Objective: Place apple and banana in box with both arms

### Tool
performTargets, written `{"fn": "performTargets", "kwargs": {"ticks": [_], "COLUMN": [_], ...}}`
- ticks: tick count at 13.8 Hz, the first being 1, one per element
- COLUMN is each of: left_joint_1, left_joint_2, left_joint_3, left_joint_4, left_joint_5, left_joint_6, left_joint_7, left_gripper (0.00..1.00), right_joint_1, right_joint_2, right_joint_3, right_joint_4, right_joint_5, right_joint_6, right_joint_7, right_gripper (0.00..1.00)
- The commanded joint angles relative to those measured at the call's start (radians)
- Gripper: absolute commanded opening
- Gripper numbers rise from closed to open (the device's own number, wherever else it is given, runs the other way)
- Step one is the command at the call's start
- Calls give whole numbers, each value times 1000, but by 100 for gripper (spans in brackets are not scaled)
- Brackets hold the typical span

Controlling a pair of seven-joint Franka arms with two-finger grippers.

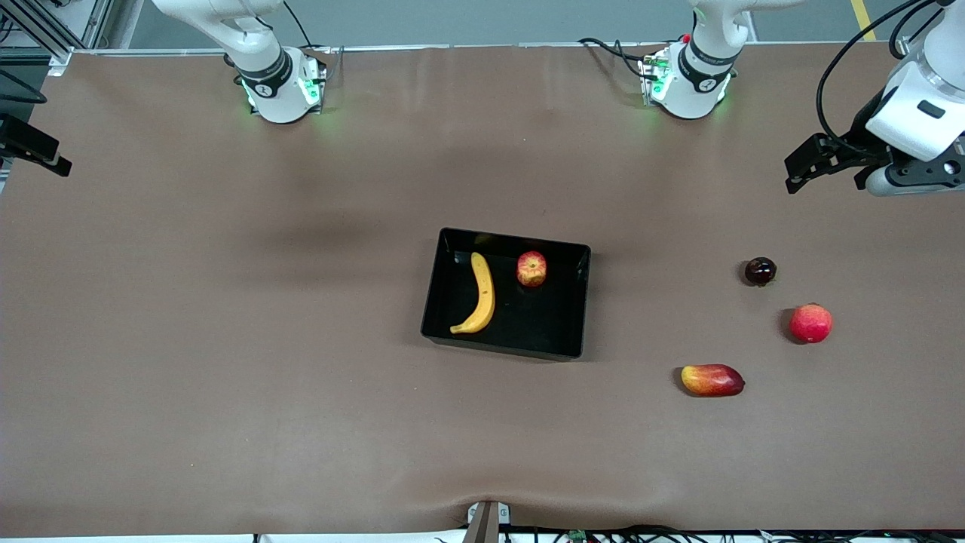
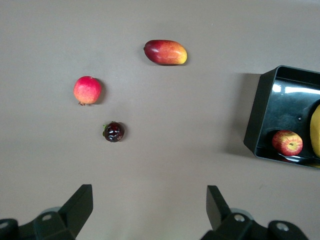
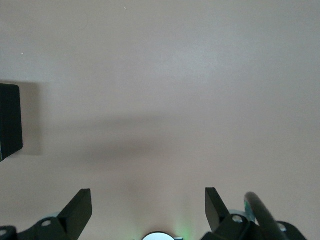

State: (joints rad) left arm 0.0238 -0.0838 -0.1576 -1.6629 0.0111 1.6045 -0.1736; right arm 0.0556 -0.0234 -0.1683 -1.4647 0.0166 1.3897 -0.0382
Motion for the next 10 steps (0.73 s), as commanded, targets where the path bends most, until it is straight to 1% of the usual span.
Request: {"fn": "performTargets", "kwargs": {"ticks": [1,10], "left_joint_1": [-1,5], "left_joint_2": [12,12], "left_joint_3": [0,0], "left_joint_4": [29,35], "left_joint_5": [-13,-19], "left_joint_6": [-26,-46], "left_joint_7": [8,11], "left_gripper": [100,100], "right_joint_1": [-25,-20], "right_joint_2": [3,3], "right_joint_3": [12,12], "right_joint_4": [11,14], "right_joint_5": [17,19], "right_joint_6": [-5,-3], "right_joint_7": [-16,-14], "right_gripper": [100,100]}}
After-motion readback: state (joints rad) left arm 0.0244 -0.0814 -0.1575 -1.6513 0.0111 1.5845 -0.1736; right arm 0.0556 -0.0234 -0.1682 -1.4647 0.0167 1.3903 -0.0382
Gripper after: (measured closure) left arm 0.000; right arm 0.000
